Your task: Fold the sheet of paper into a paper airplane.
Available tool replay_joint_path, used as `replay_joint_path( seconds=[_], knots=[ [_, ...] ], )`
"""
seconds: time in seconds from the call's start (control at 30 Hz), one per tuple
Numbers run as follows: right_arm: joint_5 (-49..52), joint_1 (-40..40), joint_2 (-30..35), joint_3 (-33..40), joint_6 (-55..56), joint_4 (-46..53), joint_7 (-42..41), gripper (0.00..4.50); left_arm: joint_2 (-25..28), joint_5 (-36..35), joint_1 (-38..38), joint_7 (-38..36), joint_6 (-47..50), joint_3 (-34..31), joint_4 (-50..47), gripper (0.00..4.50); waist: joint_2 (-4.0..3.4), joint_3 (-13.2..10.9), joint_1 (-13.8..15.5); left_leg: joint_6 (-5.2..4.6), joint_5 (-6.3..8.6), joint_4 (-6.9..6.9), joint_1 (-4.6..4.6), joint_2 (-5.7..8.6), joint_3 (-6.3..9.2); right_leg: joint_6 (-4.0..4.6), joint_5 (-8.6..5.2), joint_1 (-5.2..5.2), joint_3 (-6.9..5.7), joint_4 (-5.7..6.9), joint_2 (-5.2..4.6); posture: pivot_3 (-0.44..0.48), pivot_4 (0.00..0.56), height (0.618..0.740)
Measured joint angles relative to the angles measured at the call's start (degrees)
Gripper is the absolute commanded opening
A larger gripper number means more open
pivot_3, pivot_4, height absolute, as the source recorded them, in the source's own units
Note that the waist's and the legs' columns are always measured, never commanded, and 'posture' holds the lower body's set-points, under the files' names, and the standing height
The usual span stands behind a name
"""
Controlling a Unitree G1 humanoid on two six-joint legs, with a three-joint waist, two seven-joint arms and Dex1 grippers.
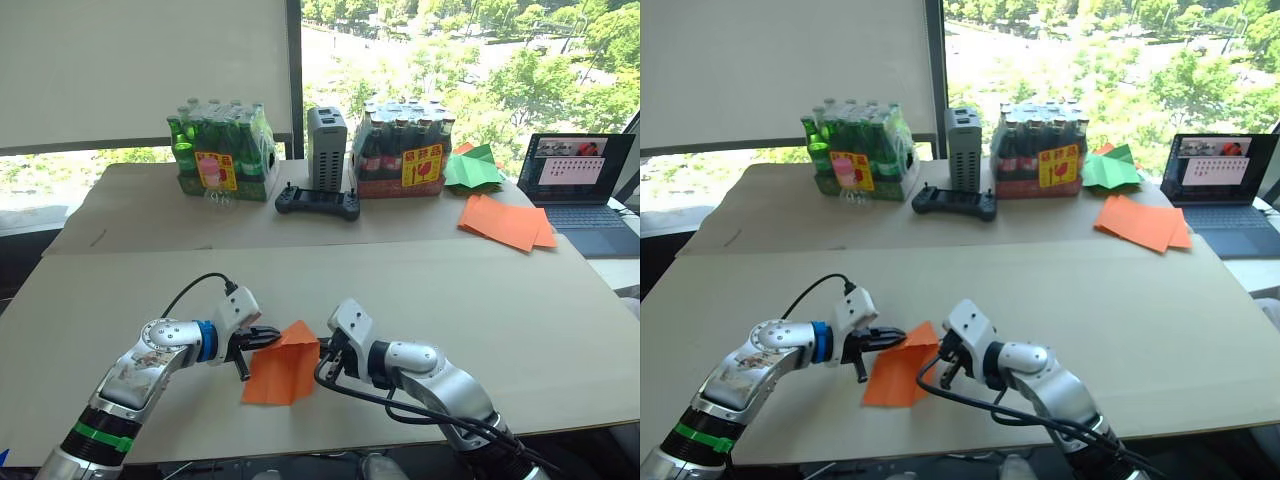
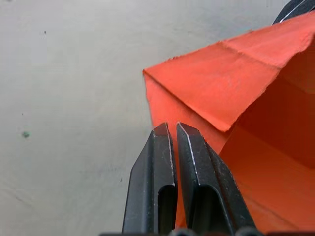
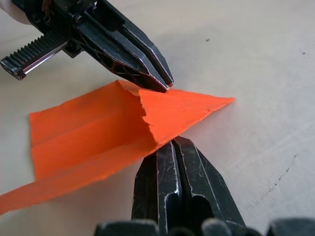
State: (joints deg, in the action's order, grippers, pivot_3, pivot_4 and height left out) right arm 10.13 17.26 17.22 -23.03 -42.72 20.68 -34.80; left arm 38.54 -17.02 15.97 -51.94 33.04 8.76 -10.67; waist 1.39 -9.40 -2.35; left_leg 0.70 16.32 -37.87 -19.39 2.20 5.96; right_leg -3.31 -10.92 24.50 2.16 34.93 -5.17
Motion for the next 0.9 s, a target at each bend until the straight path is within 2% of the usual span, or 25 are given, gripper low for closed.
replay_joint_path(
  seconds=[0.3,0.67,0.9],
  knots=[
    [-0.15,1.14,-0.25,-0.81,0.09,-0.24,0.41,0.0,-1.87,1.58,-0.52,-0.04,-1.81,2.63,1.96,0.28,0.01,-0.01,0.0,0.0,0.0,0.0,0.01,0.0,0.0,0.01,0.01,0.01,0.0,0.01,0.01,0.0,0.15,0.723],
    [-1.64,5.26,-4.16,-3.1,1.4,-4.28,1.66,0.0,-5.36,1.88,0.14,0.01,-2.79,2.3,4.37,0.28,0.01,0.0,0.45,0.0,0.0,0.0,0.04,0.07,0.0,0.23,0.14,-0.03,0.0,0.02,-0.05,0.0,0.15,0.723],
    [-4.29,7.02,-4.88,-5.09,3.97,-7.84,1.65,0.0,-4.02,0.98,-1.37,-0.42,-2.75,0.52,4.26,0.28,0.01,0.0,-0.08,0.01,0.0,0.0,0.09,0.0,0.01,0.24,0.15,-0.03,0.0,0.07,0.01,0.0,0.15,0.723]
  ],
)
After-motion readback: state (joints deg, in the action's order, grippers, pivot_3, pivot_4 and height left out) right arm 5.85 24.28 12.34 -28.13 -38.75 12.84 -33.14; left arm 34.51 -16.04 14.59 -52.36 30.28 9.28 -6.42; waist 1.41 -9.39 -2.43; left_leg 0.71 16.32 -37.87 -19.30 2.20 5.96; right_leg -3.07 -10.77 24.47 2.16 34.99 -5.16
